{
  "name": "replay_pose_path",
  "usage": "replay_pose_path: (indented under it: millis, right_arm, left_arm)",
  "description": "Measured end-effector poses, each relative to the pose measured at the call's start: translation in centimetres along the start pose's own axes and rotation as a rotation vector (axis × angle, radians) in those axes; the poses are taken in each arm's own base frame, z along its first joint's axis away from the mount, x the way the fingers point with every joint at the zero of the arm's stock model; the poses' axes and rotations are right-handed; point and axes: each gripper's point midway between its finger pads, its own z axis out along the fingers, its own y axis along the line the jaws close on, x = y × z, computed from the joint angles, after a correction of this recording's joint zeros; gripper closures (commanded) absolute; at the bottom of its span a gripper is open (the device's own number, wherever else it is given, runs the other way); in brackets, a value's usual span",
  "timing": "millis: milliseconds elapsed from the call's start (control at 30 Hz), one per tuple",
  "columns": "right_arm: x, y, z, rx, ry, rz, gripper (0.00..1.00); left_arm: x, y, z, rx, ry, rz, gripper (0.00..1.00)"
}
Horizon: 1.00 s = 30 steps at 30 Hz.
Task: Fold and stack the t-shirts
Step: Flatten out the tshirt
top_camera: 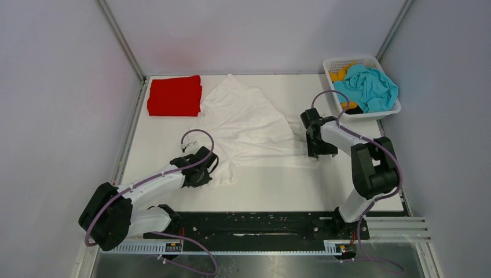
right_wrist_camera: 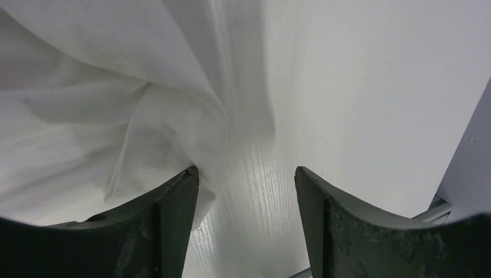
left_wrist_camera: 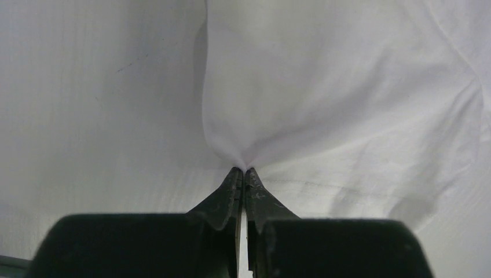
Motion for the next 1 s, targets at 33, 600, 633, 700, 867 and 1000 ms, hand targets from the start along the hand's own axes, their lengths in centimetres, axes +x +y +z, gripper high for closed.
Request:
replay_pose_path:
  millis: [33, 600, 633, 700, 867, 1000]
  right_arm:
    - [0.2, -0.3, 0.0, 0.001, 0.003, 0.008, 0.33]
    - [0.5, 6.6, -1.8, -0.218, -0.043, -0.225, 0.49]
    - [0.5, 6.7, -1.4, -0.213, -0.030, -0.236, 0.52]
    - [0.8, 6.9, -0.8, -0.204, -0.002, -0.255, 0.55]
    - [0.0, 6.4, -0.9, -0.168, -0.015, -0.258, 0.56]
    - [0.0, 5.7, -0.7, -0.142, -0.009, -0.253, 0.62]
  left_arm:
    - [0.0, 0.1, 0.0, -0.006, -0.003, 0.002, 1.00]
    - [-0.1, 0.1, 0.4, -0.012, -0.006, 0.029, 1.00]
    - [-0.1, 0.1, 0.4, -0.011, -0.006, 0.031, 1.00]
    - [-0.1, 0.1, 0.4, -0.011, -0.007, 0.032, 1.00]
    - [-0.2, 0.1, 0.4, -0.013, -0.009, 0.032, 1.00]
    - [-0.3, 0.2, 0.4, -0.018, -0.014, 0.032, 1.00]
